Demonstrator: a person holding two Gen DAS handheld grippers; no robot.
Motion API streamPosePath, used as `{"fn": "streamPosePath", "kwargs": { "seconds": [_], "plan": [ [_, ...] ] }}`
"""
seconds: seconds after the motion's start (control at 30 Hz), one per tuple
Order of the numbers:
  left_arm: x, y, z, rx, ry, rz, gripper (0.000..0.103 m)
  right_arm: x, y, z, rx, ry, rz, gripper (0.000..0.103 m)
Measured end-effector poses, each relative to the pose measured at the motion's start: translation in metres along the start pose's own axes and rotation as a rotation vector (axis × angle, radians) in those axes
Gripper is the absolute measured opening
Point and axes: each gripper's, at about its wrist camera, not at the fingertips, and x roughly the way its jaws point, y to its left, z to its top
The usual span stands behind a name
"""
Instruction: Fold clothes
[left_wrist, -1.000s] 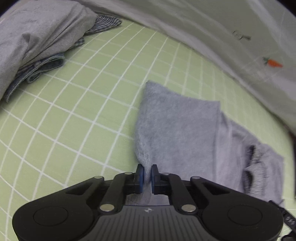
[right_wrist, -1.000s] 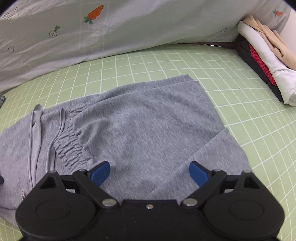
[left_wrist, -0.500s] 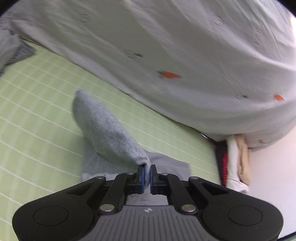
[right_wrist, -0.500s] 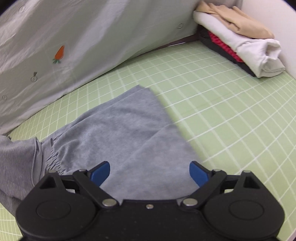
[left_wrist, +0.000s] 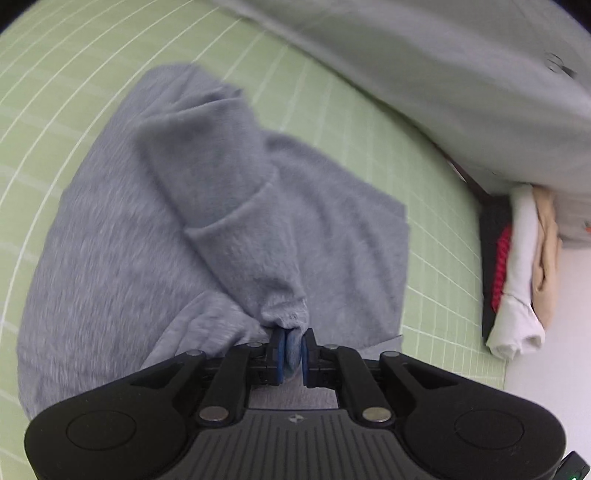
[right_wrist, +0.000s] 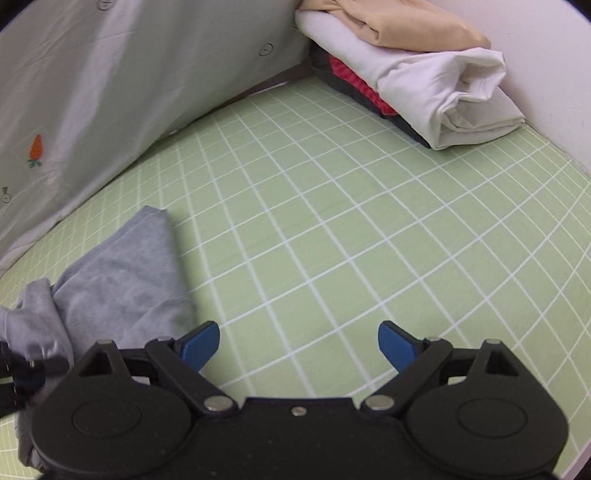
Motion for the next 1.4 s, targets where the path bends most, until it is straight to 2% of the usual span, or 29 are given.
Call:
{"fn": "streamPosePath", "kwargs": {
  "seconds": [0.1, 0.13, 0.2, 0.27, 0.4, 0.43, 0.57, 0.6, 0.77, 0.97, 1.07, 1.2, 1.27, 1.3, 1.37, 1.4],
  "plan": [
    [-0.004, 0.01, -0.003, -0.063, -0.007, -0.004, 0.021, 0.009, 0.0, 0.005, -0.016, 0.013, 0.018, 0.093],
    [-0.008, 0.008, -0.002, -0.061, -0.014, -0.005, 0.028, 0.011, 0.003, 0.006, -0.019, 0.018, 0.024, 0.093],
    [-0.022, 0.001, 0.0, -0.046, -0.04, -0.013, 0.043, 0.012, 0.01, 0.007, -0.022, 0.023, 0.047, 0.093],
    [-0.039, -0.007, 0.0, -0.02, -0.082, -0.029, 0.066, 0.01, 0.022, 0.009, -0.042, 0.01, 0.071, 0.093],
    [-0.079, -0.01, -0.002, 0.056, -0.194, 0.003, 0.081, 0.007, 0.057, 0.007, -0.108, -0.014, 0.128, 0.094],
    [-0.086, -0.007, -0.002, 0.078, -0.215, 0.057, 0.083, 0.006, 0.067, 0.006, -0.126, -0.016, 0.147, 0.094],
    [-0.103, 0.014, 0.0, 0.118, -0.245, 0.297, 0.083, 0.008, 0.112, 0.0, -0.214, -0.014, 0.21, 0.094],
    [-0.104, 0.023, 0.001, 0.106, -0.241, 0.331, 0.083, 0.008, 0.123, -0.002, -0.238, -0.014, 0.222, 0.094],
    [-0.095, 0.061, 0.016, 0.032, -0.19, 0.368, 0.083, 0.014, 0.172, -0.011, -0.374, -0.005, 0.287, 0.094],
    [-0.07, 0.076, 0.024, 0.023, -0.112, 0.371, 0.083, 0.022, 0.215, -0.026, -0.526, 0.032, 0.365, 0.094],
    [-0.064, 0.079, 0.023, 0.026, -0.103, 0.38, 0.083, 0.029, 0.228, -0.035, -0.59, 0.047, 0.356, 0.094],
    [-0.058, 0.082, 0.022, 0.021, -0.1, 0.396, 0.083, 0.04, 0.233, -0.035, -0.606, 0.052, 0.33, 0.093],
    [-0.055, 0.082, 0.021, 0.018, -0.096, 0.396, 0.083, 0.043, 0.233, -0.035, -0.61, 0.06, 0.343, 0.088],
    [-0.054, 0.081, 0.021, 0.023, -0.094, 0.401, 0.083, 0.044, 0.233, -0.035, -0.612, 0.063, 0.358, 0.081],
    [-0.052, 0.078, 0.021, 0.033, -0.096, 0.41, 0.083, 0.042, 0.233, -0.036, -0.619, 0.064, 0.395, 0.063],
    [-0.052, 0.077, 0.021, 0.037, -0.096, 0.415, 0.083, 0.04, 0.233, -0.036, -0.624, 0.058, 0.413, 0.046]
  ]
}}
